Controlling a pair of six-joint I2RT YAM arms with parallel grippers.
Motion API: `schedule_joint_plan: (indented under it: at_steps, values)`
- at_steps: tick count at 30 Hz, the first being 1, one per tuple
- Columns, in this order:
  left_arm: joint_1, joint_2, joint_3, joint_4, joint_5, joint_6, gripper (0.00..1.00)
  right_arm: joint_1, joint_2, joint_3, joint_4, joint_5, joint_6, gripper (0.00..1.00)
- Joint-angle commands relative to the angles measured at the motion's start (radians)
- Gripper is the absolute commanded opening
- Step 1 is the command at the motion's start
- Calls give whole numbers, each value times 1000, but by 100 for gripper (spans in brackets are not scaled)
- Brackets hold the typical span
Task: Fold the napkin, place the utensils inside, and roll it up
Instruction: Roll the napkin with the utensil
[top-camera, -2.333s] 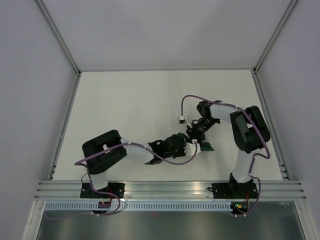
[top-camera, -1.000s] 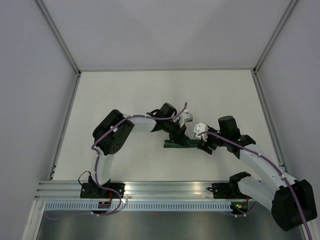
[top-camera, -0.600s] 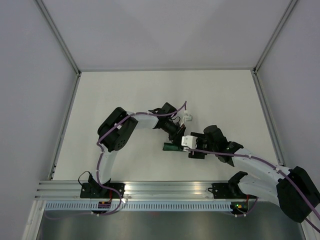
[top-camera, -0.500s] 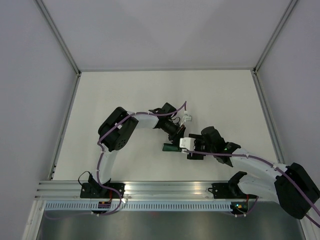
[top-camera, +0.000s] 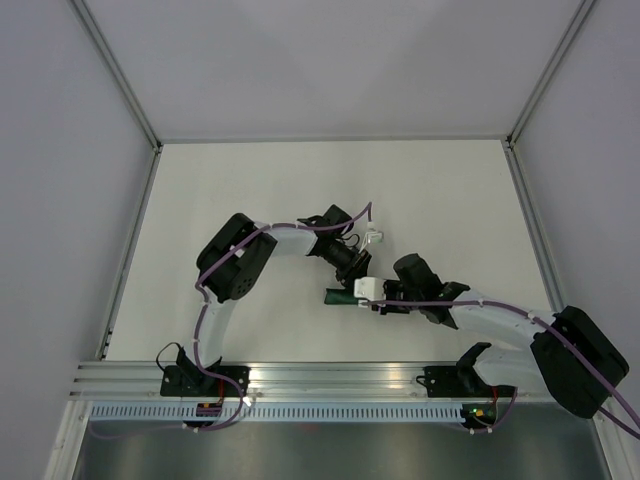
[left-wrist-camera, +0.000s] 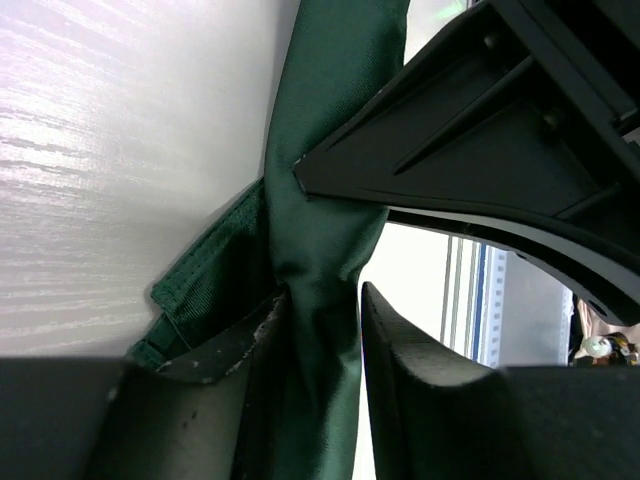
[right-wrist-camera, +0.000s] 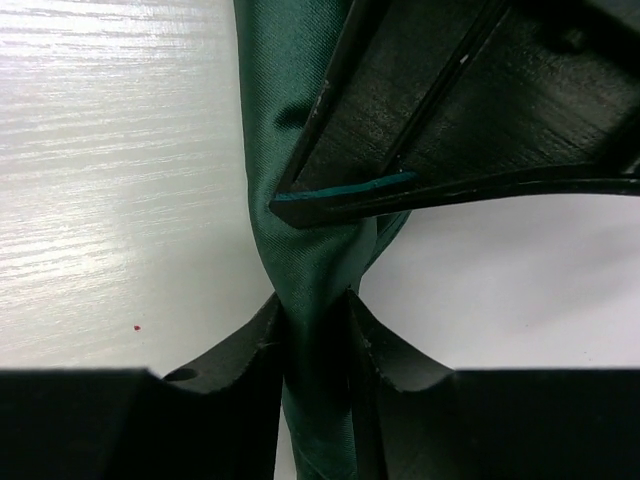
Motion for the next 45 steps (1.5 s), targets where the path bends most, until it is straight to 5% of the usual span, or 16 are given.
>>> schedule_joint_plan:
  at_steps: [1,3,16,29,45]
  values:
    - [8,-50,-22,8,-104,-28,41,1,32,36,-69,4,-9,33]
    - [17,-74,-36,32,-101,-48,51,2,41,45,-99,-4,-12,31]
    - [103,-301,-168,263,-214,-171,53,-12,121,161,-279,-94,-14,28]
    - [159,-692,-597,714,-584,-378,54,-100,314,335,-428,-195,-63,27]
    - [84,-938,-978,1065,-708,-390,55,-197,515,479,-547,-251,-123,27]
